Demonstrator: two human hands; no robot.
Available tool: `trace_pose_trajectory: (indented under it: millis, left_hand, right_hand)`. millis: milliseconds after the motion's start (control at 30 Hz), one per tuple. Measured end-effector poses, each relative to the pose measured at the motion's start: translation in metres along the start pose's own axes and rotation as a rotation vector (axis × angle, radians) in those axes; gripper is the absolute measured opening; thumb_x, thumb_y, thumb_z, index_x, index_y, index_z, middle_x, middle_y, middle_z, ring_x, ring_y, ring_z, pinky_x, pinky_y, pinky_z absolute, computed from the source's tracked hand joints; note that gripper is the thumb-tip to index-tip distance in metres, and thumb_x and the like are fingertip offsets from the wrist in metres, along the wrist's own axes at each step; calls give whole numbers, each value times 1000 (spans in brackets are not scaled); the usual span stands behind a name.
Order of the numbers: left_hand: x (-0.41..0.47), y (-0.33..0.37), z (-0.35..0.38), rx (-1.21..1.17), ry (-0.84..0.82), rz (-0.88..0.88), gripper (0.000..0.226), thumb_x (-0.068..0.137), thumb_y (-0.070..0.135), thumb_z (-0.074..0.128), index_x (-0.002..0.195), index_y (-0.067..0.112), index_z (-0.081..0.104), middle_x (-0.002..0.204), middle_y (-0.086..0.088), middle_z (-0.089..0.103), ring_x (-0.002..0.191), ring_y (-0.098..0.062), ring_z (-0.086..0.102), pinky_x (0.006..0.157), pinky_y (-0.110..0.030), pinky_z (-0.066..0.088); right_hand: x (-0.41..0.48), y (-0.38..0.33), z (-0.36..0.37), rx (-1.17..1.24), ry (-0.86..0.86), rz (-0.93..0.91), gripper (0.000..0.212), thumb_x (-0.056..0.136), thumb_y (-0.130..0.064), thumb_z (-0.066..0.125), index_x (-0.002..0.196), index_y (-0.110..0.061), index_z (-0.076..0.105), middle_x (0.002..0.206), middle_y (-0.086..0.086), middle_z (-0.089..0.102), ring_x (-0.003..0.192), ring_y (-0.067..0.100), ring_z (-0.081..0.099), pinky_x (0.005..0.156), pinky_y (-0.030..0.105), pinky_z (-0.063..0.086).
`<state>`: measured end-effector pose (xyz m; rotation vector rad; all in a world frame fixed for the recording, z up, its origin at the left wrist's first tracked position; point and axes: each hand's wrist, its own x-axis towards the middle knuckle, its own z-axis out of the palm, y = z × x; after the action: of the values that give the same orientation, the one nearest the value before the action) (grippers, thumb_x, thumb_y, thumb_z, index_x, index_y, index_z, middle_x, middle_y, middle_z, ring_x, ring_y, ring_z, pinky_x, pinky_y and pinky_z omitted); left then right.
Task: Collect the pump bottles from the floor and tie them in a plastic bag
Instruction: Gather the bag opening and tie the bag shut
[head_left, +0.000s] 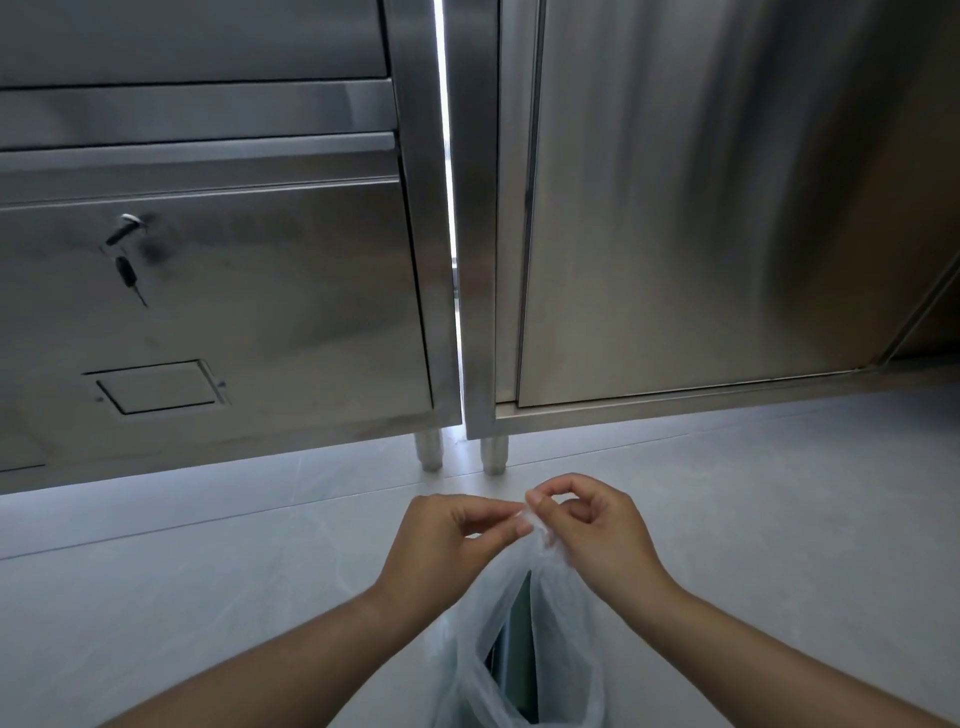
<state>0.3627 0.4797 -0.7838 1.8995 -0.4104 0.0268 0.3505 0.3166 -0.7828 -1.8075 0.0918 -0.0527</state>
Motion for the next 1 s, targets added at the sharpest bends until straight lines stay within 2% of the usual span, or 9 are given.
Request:
trace_pose_trajectory:
  millis: [233,333,433,500,600,700,800,1000]
  left_hand:
    - [-2,0,7,-46,-30,-39,22,63,45,78,85,46,74,81,25,74,80,3,70,71,-7,49]
    - [-3,-3,11,-42,-70,-54,18,68,43,76,85,37,76,80,18,76,77,-3,71,73,-14,54]
    - [1,-5,10,-55,-57,-102,8,76,32,75,83,30,78,79,14,76,77,-4,72,72,-14,54]
    - [4,-4,7,-90,-11,-158,7,78,22,75,76,29,78,75,11,76,74,-5,71,68,-12,52]
    - [8,-4,4,-140,22,-249,9,78,18,75,72,23,78,72,5,77,70,-9,72,64,-11,51]
    - [10,-2,2,-180,12,-319,8,77,18,77,70,21,78,69,5,76,67,-7,72,60,-8,49]
    - [10,-1,0,-160,-23,-348,9,75,21,78,67,24,78,68,4,76,67,-7,72,60,-8,49]
    - [12,0,-6,-99,-84,-332,5,69,26,82,68,25,78,69,5,76,68,-9,72,63,-12,53]
  right_hand:
    - [-1,-3,-5,85,-48,30,7,81,-29,70,75,-31,71,64,10,70,54,19,54,46,21,42]
    - [0,-1,-10,82,-74,13,9,80,-24,71,73,-30,73,62,4,71,51,9,58,45,15,43]
    - [1,-1,-15,105,-106,1,3,78,-27,72,81,-26,73,63,4,71,54,9,60,49,15,44]
    - [0,0,-17,104,-157,-16,21,69,-35,76,88,-27,72,65,1,69,53,8,55,51,15,44]
    - [-2,4,-16,-73,-164,-81,38,67,-27,83,100,-38,66,76,-8,64,55,6,49,57,14,45]
    - [-4,6,-17,-293,-98,-235,45,78,-18,73,107,-49,59,82,-15,61,72,5,56,69,9,46]
    - [-5,5,-18,-447,-101,-364,39,83,-19,69,114,-41,63,82,-26,56,82,-1,55,73,3,40]
    - [-4,4,-15,-546,-111,-395,19,86,-25,66,104,-25,72,79,-27,50,72,-5,52,68,3,38]
